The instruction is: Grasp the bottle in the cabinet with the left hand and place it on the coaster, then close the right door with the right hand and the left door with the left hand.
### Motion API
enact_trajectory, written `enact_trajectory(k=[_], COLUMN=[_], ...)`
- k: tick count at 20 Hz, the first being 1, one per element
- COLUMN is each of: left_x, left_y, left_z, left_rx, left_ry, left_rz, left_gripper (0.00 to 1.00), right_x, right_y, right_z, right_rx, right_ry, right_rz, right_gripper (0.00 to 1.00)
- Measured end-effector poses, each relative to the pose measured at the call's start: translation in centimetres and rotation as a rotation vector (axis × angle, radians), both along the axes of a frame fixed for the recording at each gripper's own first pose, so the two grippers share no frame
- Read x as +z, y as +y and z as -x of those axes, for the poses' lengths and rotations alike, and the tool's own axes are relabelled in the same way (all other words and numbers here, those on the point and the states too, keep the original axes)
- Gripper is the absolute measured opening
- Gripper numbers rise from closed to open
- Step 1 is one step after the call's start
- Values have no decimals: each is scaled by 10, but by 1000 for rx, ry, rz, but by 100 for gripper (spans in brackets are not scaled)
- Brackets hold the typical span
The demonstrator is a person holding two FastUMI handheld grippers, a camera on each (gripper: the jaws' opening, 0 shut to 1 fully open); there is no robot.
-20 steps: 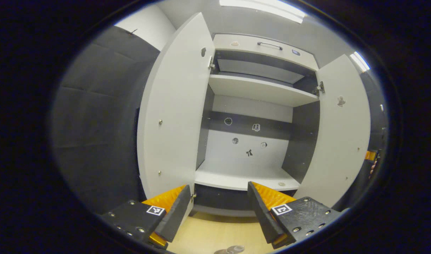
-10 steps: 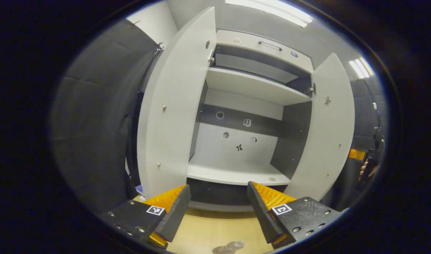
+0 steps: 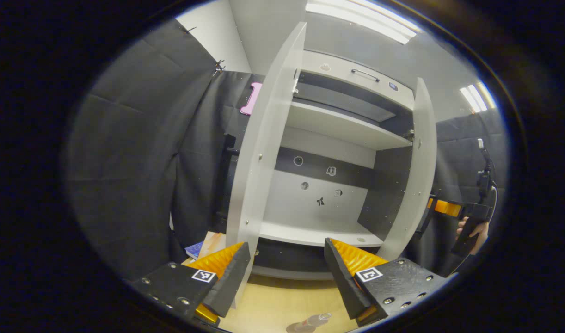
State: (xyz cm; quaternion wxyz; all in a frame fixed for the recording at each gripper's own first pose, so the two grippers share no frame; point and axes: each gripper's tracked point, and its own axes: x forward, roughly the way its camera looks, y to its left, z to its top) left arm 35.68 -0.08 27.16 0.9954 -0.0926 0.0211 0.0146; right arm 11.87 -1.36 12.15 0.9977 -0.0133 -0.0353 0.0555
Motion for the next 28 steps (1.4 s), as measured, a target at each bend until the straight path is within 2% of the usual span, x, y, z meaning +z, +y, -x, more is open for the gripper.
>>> enact_trajectory(k=[4, 6, 10, 13, 16, 20, 24, 28], left_x=[0, -10, -15, -12, -7, 11, 33, 45], left_y=[28, 50, 95, 136, 163, 199, 208, 215], left_z=[22, 25, 37, 38, 34, 18, -14, -56], left_rx=[42, 96, 139, 187, 162, 156, 92, 29], left_ry=[1, 25, 20, 3, -10, -37, -75, -89], left_rz=[-48, -64, -7, -7, -13, -78, -99, -173], left_gripper=[93, 91, 93, 94, 93, 93, 93, 93], right_x=[1, 1, -5, -16, -23, -32, -36, -45], right_y=[9, 10, 14, 22, 24, 28, 28, 18], right_z=[-2, 0, 8, 17, 28, 43, 62, 78], right_rx=[-11, -23, -46, -45, -62, -88, -109, -146], right_ry=[-22, -34, -42, -23, -20, -14, -17, -11], right_rz=[-68, -79, -88, -106, -92, -87, -80, -74], right_gripper=[97, 97, 97, 97, 97, 97, 97, 97])
